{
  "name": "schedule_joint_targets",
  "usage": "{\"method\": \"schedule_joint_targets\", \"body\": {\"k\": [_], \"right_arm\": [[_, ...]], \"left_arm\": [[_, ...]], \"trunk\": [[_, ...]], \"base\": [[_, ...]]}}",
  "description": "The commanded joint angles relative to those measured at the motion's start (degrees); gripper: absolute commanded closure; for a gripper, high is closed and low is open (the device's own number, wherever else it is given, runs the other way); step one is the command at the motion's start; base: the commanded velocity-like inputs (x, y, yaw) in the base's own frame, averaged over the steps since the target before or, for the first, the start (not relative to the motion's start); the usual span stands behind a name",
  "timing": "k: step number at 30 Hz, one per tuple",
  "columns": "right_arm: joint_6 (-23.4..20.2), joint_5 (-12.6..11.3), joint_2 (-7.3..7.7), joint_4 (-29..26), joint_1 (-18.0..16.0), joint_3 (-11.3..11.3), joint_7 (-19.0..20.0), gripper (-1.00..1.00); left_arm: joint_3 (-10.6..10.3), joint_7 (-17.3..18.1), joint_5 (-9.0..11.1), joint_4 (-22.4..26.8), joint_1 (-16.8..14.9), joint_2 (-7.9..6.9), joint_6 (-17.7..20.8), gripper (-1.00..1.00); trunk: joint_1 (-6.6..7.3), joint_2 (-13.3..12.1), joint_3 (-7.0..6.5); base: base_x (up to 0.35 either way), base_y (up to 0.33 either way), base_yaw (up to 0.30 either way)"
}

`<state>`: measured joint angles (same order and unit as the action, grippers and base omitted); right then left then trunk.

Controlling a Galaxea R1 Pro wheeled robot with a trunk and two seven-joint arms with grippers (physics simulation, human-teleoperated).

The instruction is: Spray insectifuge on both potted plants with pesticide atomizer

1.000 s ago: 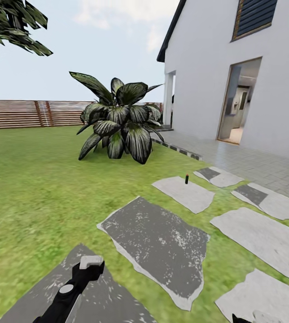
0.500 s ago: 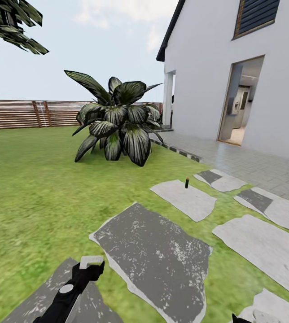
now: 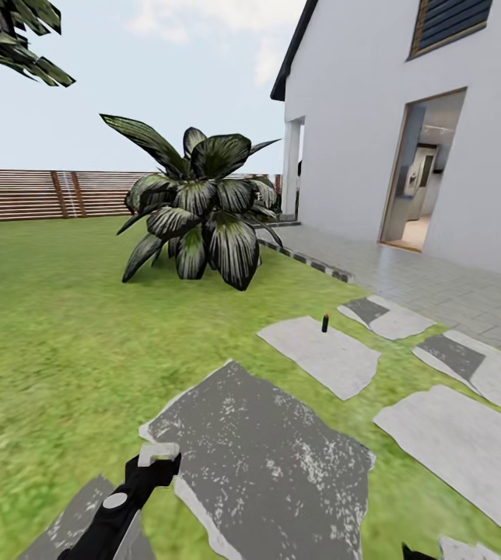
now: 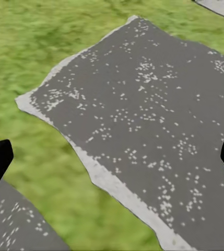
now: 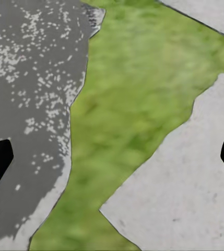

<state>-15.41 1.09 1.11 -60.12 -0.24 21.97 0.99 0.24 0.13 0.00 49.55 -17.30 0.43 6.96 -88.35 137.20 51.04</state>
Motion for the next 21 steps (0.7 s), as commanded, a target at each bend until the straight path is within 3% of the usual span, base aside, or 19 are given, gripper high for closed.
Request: {"method": "schedule_joint_targets", "body": {"k": [1,14,21], "right_arm": [[-0.32,0.12,-0.01,-0.07,-0.02,0.03,0.07,-1.0],[-0.32,0.3,-0.03,-0.09,-0.02,0.0,0.07,-1.0],[-0.32,-0.09,0.0,-0.09,-0.02,0.06,0.13,-1.0]], "left_arm": [[0.06,0.01,0.0,0.1,-0.01,0.01,0.33,-1.0],[0.11,-0.03,0.0,0.19,0.02,-0.1,0.33,-1.0],[0.11,-0.04,0.0,0.19,0.01,-0.08,0.36,-1.0]], "trunk": [[-0.02,0.02,0.06],[-0.02,0.02,0.06],[-0.02,0.02,0.06]], "base": [[0.333,-0.01,0.0],[0.333,-0.002,0.0],[0.324,-0.109,0.0]]}}
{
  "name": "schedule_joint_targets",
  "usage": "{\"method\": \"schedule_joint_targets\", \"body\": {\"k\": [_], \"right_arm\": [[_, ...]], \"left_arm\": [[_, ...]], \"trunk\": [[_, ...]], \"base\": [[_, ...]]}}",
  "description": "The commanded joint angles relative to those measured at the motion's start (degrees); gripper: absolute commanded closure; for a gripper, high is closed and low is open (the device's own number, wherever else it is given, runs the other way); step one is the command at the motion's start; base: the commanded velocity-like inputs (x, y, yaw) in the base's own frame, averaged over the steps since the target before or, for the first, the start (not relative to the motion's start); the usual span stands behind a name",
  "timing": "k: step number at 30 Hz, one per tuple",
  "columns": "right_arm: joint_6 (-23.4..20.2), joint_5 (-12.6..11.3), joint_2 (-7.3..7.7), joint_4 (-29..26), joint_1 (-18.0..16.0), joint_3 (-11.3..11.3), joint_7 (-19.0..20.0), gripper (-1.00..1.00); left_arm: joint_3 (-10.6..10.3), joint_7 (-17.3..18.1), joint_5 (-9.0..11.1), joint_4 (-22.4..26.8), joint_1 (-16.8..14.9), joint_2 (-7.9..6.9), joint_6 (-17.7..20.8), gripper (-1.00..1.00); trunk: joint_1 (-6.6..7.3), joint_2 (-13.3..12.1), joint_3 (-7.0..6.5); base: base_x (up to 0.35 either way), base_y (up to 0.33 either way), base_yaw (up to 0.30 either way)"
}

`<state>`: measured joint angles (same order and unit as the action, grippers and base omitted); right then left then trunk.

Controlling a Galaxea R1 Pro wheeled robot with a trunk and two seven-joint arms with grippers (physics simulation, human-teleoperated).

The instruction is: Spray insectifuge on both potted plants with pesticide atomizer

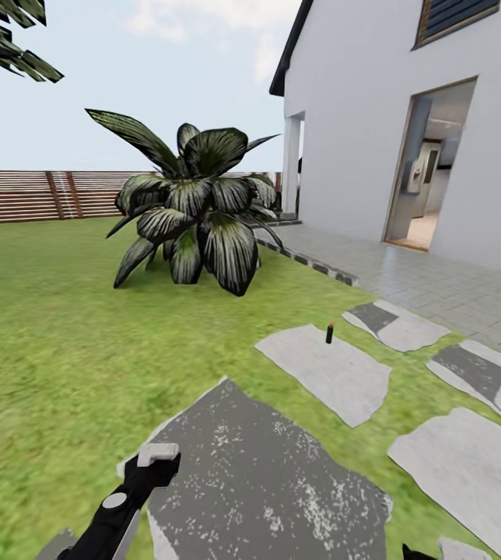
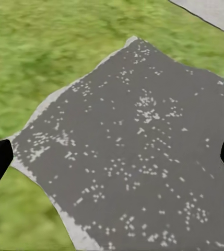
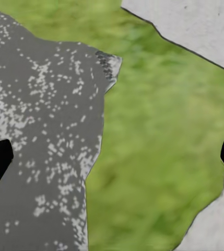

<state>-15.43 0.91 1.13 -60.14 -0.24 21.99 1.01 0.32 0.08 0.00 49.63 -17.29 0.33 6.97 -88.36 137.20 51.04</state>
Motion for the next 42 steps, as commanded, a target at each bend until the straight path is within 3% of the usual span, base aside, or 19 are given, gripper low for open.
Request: {"method": "schedule_joint_targets", "body": {"k": [1,42], "right_arm": [[-0.3,0.08,-0.01,-0.07,-0.02,0.04,0.12,-1.0],[-0.3,0.06,-0.06,-0.07,-0.02,-0.02,0.16,-1.0]], "left_arm": [[0.03,0.01,0.0,0.12,-0.02,0.02,0.35,-1.0],[0.04,0.01,0.0,0.2,-0.03,0.02,0.34,-1.0]], "trunk": [[-0.02,0.02,0.06],[-0.02,0.02,0.06]], "base": [[0.306,-0.171,0.0],[0.257,-0.215,0.0]]}}
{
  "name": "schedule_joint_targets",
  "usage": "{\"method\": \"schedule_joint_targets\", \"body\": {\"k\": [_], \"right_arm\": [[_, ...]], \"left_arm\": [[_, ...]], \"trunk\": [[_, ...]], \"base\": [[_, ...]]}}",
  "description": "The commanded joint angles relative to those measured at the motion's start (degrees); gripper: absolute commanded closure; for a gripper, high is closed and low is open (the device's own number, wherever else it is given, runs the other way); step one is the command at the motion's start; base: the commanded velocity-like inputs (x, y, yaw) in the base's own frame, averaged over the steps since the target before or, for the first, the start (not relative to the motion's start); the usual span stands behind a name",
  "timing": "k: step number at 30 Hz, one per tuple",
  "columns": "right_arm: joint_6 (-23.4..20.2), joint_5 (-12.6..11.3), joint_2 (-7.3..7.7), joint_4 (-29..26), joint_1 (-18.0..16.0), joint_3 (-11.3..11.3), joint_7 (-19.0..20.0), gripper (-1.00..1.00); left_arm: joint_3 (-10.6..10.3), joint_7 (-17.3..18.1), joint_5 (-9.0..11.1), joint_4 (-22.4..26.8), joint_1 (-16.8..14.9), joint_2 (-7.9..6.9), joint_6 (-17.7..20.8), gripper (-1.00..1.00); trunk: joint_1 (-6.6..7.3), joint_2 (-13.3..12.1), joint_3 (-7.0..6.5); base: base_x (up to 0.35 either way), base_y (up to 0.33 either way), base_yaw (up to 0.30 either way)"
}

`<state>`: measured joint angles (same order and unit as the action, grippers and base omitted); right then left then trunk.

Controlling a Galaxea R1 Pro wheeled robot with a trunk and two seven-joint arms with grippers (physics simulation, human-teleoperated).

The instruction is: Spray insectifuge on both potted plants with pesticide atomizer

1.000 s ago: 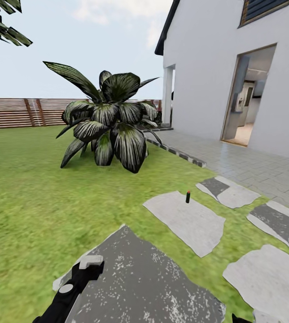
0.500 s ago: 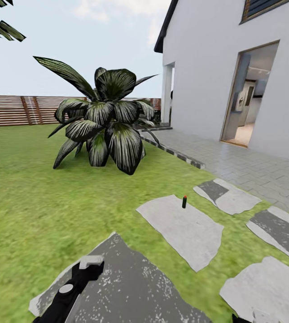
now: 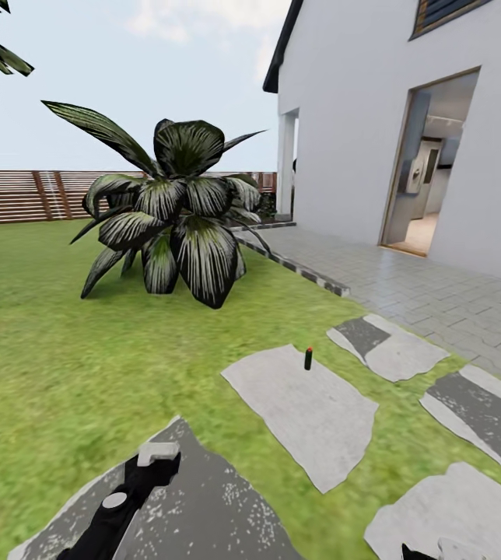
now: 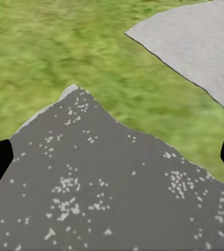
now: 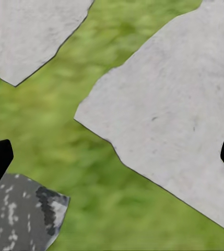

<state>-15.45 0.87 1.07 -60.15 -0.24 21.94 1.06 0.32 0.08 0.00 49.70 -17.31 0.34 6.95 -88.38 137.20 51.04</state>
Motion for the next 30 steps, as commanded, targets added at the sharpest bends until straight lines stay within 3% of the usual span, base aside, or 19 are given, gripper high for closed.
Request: {"method": "schedule_joint_targets", "body": {"k": [1,16,30], "right_arm": [[-0.29,0.1,0.01,-0.05,-0.02,0.04,0.12,-1.0],[-0.29,0.1,0.0,-0.05,-0.02,0.03,0.02,-1.0],[-0.29,0.26,-0.01,-0.05,-0.02,0.02,0.0,-1.0]], "left_arm": [[0.03,0.01,0.0,0.13,-0.01,0.01,0.37,-1.0],[0.03,0.01,0.0,0.13,0.0,0.01,0.41,-1.0],[0.03,0.01,0.0,0.13,-0.01,0.01,0.4,-1.0]], "trunk": [[0.0,0.03,0.06],[0.0,0.03,0.06],[0.0,0.03,0.06]], "base": [[0.106,-0.296,0.0],[0.116,-0.299,0.022],[0.175,-0.29,0.23]]}}
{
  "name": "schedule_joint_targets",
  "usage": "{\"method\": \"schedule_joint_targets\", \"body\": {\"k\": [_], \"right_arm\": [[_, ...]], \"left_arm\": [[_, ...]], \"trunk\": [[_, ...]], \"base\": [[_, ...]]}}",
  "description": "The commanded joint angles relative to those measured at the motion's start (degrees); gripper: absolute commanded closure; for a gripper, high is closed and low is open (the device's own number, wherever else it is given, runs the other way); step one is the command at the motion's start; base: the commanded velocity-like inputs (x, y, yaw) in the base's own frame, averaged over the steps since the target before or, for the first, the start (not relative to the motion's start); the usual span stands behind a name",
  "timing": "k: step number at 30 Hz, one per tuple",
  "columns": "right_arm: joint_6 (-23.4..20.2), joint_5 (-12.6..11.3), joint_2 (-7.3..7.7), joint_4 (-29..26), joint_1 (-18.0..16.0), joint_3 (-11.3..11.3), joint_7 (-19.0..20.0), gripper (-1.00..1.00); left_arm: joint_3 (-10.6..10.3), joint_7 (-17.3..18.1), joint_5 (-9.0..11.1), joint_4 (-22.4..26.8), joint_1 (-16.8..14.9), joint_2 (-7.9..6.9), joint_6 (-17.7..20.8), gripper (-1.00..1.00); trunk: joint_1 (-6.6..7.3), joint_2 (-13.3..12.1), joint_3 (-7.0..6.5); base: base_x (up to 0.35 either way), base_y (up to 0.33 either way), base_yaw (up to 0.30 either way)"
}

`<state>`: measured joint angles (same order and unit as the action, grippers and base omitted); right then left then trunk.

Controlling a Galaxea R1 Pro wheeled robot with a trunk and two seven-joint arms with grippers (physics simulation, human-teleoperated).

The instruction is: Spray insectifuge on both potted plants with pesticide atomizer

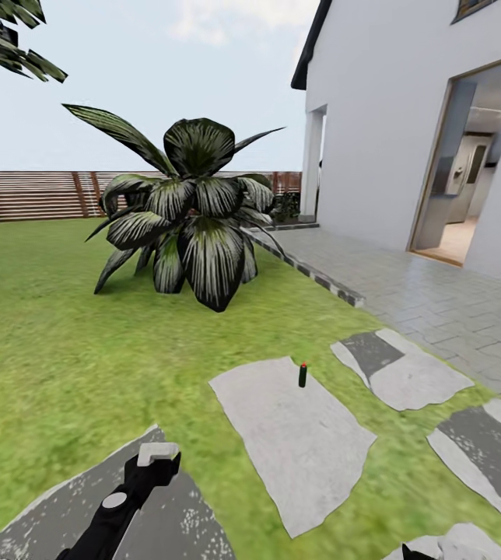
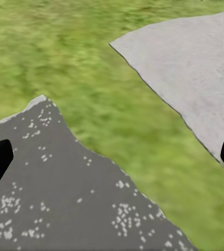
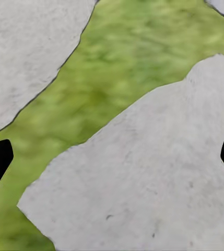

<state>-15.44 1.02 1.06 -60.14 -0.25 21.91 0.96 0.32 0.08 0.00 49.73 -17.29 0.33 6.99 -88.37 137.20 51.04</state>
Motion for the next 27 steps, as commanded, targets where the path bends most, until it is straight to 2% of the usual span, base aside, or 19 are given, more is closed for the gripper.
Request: {"method": "schedule_joint_targets", "body": {"k": [1,13,27], "right_arm": [[-0.29,0.13,0.0,-0.07,-0.01,0.04,0.1,-1.0],[-0.29,0.21,0.0,-0.07,-0.01,0.03,0.15,-1.0],[-0.29,0.13,0.0,-0.07,-0.01,0.06,0.18,-1.0]], "left_arm": [[0.03,0.01,0.0,0.1,-0.02,0.02,0.33,-1.0],[0.03,0.01,0.0,0.1,-0.02,0.02,0.34,-1.0],[0.03,0.01,0.0,0.1,-0.01,0.02,0.37,-1.0]], "trunk": [[-0.01,0.03,0.06],[-0.01,0.03,0.06],[-0.01,0.03,0.06]], "base": [[0.178,-0.288,0.254],[0.169,-0.288,0.229],[0.037,-0.285,0.019]]}}
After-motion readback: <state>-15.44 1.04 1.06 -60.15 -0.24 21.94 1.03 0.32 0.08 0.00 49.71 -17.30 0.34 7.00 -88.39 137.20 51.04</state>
